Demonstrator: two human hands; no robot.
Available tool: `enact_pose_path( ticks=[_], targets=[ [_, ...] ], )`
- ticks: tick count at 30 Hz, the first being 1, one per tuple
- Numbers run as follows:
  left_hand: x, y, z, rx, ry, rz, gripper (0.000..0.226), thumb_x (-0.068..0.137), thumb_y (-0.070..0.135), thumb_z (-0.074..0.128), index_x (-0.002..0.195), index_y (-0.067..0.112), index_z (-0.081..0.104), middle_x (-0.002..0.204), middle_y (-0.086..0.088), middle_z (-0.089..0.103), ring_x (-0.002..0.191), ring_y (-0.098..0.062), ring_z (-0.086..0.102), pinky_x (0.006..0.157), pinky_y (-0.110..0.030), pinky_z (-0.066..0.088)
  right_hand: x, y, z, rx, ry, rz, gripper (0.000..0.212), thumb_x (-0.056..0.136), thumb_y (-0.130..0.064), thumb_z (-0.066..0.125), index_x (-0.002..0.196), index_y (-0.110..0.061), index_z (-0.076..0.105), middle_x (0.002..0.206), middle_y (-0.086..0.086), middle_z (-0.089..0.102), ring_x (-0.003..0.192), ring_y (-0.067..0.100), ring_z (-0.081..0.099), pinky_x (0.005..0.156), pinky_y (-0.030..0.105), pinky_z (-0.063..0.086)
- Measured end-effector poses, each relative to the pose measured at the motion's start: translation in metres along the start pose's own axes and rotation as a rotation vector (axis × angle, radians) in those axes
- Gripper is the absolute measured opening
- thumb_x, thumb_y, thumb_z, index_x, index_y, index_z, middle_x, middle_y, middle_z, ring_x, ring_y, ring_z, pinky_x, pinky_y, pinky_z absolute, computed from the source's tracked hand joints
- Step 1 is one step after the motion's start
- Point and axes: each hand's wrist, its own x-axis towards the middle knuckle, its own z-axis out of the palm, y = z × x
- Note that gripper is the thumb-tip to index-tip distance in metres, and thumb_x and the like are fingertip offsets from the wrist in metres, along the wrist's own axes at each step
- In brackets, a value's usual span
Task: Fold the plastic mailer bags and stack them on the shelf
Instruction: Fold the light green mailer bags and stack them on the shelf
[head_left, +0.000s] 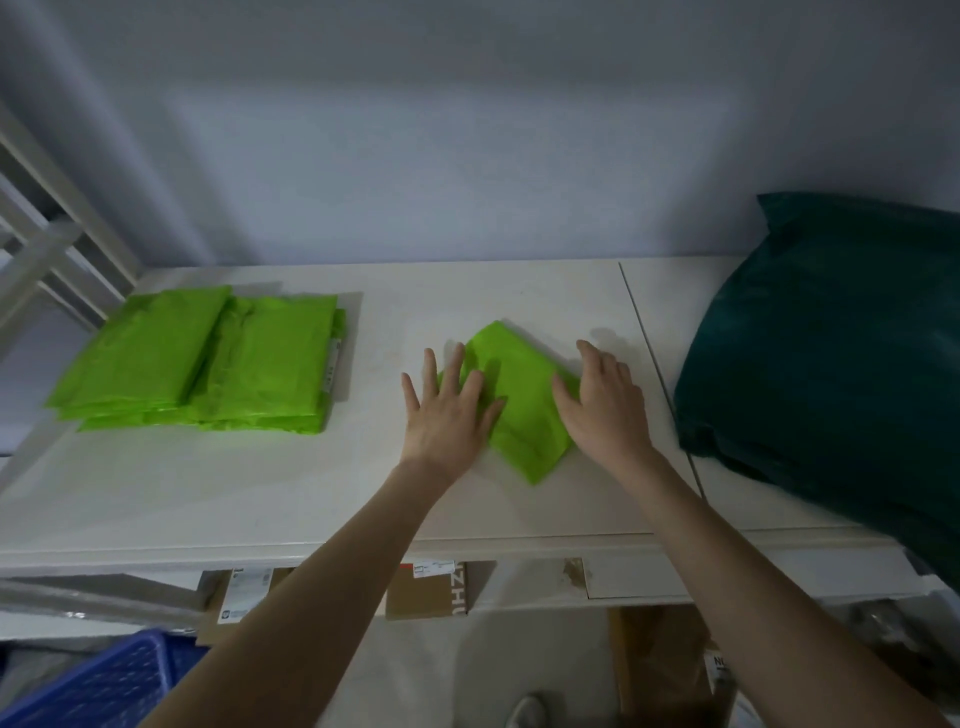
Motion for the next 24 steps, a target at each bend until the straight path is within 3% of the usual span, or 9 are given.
enact_pose_path(
  ticks=[4, 7, 10, 14, 18, 21, 24],
  targets=[
    [0.008, -0.003, -0.003, 0.005, 0.098, -0.093, 0.058, 0.092, 0.058, 0.035, 0.140, 0.026, 0.031, 0.157, -0.003, 0.008, 0.145, -0.024, 0.005, 0.114, -0.047, 0.014, 0.008, -0.007, 0.001, 0.019, -0.095, 0.032, 0.053, 0.091, -0.037, 0.050, 0.134, -0.011, 0.033, 0.125, 0.013, 0.050, 0.116, 0.033, 0.043, 0.088, 0.041, 0.038],
    [0.016, 0.000, -0.006, -0.054, 0.144, -0.315, 0.077, 0.084, 0.067, 0.043, 0.138, 0.014, 0.032, 0.146, -0.008, 0.026, 0.133, -0.027, 0.029, 0.101, -0.040, 0.032, 0.015, -0.011, 0.003, 0.150, -0.127, 0.107, 0.052, 0.086, -0.027, 0.058, 0.130, -0.007, 0.038, 0.123, 0.016, 0.051, 0.115, 0.036, 0.045, 0.089, 0.040, 0.039],
    [0.023, 0.002, -0.009, -0.106, 0.110, -0.442, 0.074, 0.083, 0.067, 0.045, 0.130, 0.012, 0.045, 0.132, -0.007, 0.037, 0.123, -0.028, 0.034, 0.097, -0.038, 0.034, 0.023, -0.015, 0.007, 0.264, -0.149, 0.143, 0.049, 0.083, -0.018, 0.060, 0.127, -0.005, 0.044, 0.121, 0.017, 0.051, 0.114, 0.035, 0.050, 0.088, 0.036, 0.040],
    [0.028, 0.001, -0.011, -0.271, 0.093, -0.403, 0.050, 0.088, 0.049, 0.054, 0.125, 0.015, 0.051, 0.128, -0.006, 0.043, 0.122, -0.026, 0.036, 0.098, -0.036, 0.033, 0.029, -0.021, 0.007, 0.352, -0.142, 0.138, 0.046, 0.082, -0.009, 0.061, 0.125, -0.006, 0.044, 0.123, 0.016, 0.051, 0.112, 0.034, 0.052, 0.085, 0.034, 0.040],
    [0.026, -0.004, -0.023, -0.671, 0.128, -0.397, 0.030, 0.091, 0.022, 0.056, 0.120, 0.015, 0.051, 0.117, -0.009, 0.060, 0.103, -0.026, 0.059, 0.090, -0.038, 0.048, 0.031, -0.033, 0.005, 0.470, -0.112, 0.126, 0.055, 0.082, -0.003, 0.058, 0.131, -0.005, 0.032, 0.126, 0.018, 0.050, 0.111, 0.035, 0.053, 0.086, 0.035, 0.042],
    [0.022, -0.014, -0.040, -0.729, 0.220, -0.379, 0.029, 0.092, 0.015, 0.053, 0.121, 0.016, 0.048, 0.110, -0.005, 0.064, 0.081, -0.022, 0.061, 0.079, -0.037, 0.051, 0.032, -0.049, 0.001, 0.523, -0.088, 0.091, 0.067, 0.083, -0.004, 0.057, 0.140, -0.015, 0.022, 0.127, 0.015, 0.050, 0.107, 0.034, 0.056, 0.087, 0.036, 0.044],
    [0.020, -0.031, -0.059, -0.747, 0.350, -0.349, 0.038, 0.089, 0.009, 0.055, 0.125, 0.015, 0.043, 0.104, -0.002, 0.062, 0.071, -0.018, 0.058, 0.070, -0.030, 0.046, 0.033, -0.073, -0.003, 0.510, -0.073, 0.012, 0.062, 0.086, -0.005, 0.056, 0.139, -0.022, 0.029, 0.118, 0.013, 0.046, 0.089, 0.028, 0.054, 0.077, 0.029, 0.041]
  ],
)
